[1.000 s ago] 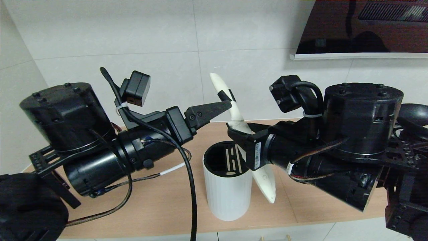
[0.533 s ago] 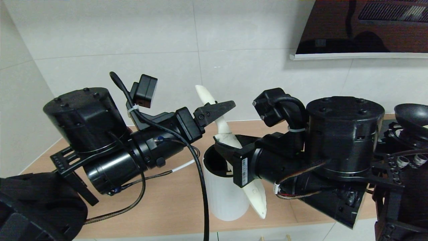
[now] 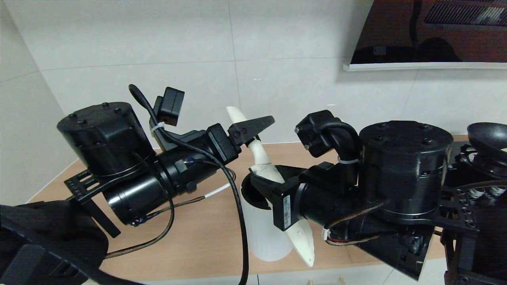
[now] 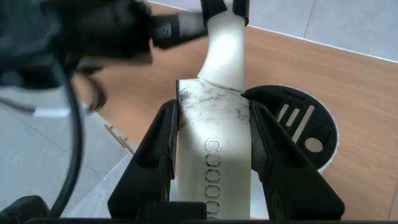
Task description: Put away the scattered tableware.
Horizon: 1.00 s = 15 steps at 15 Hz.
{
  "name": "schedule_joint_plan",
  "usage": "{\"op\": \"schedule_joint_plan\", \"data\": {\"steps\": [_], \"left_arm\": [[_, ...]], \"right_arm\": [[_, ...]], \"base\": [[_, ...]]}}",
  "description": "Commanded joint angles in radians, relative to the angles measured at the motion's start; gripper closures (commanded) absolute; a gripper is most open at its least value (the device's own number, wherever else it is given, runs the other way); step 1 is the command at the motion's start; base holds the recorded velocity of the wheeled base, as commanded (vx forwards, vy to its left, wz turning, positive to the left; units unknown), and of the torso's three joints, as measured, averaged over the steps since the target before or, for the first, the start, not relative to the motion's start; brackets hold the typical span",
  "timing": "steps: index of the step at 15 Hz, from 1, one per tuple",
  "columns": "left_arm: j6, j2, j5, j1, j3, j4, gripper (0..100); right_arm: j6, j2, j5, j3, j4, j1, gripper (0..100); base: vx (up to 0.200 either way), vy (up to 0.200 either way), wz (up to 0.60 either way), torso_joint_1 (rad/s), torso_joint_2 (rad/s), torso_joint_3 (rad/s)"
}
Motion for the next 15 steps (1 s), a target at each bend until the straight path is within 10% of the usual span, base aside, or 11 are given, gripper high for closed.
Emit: {"op": "schedule_joint_plan", "data": {"steps": [1, 5, 6, 15], "left_arm": [[0.000, 0.011, 0.002, 0.002, -0.007, 0.000, 0], [0.000, 0.011, 0.007, 0.002, -0.007, 0.000, 0], [0.000, 0.009, 0.007, 0.002, -0.007, 0.000, 100], [0.002, 0.011, 0.002, 0.002, -0.005, 0.000, 100]], "right_arm": [[0.000, -0.003, 0.001, 0.003, 0.000, 0.004, 100], [0.000, -0.001, 0.001, 0.004, 0.000, 0.006, 100], [0.000, -0.001, 0.001, 0.003, 0.000, 0.006, 100], [0.000, -0.001, -0.001, 0.003, -0.010, 0.004, 100]], "base": [[0.000, 0.000, 0.00, 0.000, 0.00, 0.000], [0.000, 0.000, 0.00, 0.000, 0.00, 0.000], [0.000, 0.000, 0.00, 0.000, 0.00, 0.000], [0.000, 0.000, 0.00, 0.000, 0.00, 0.000]]}}
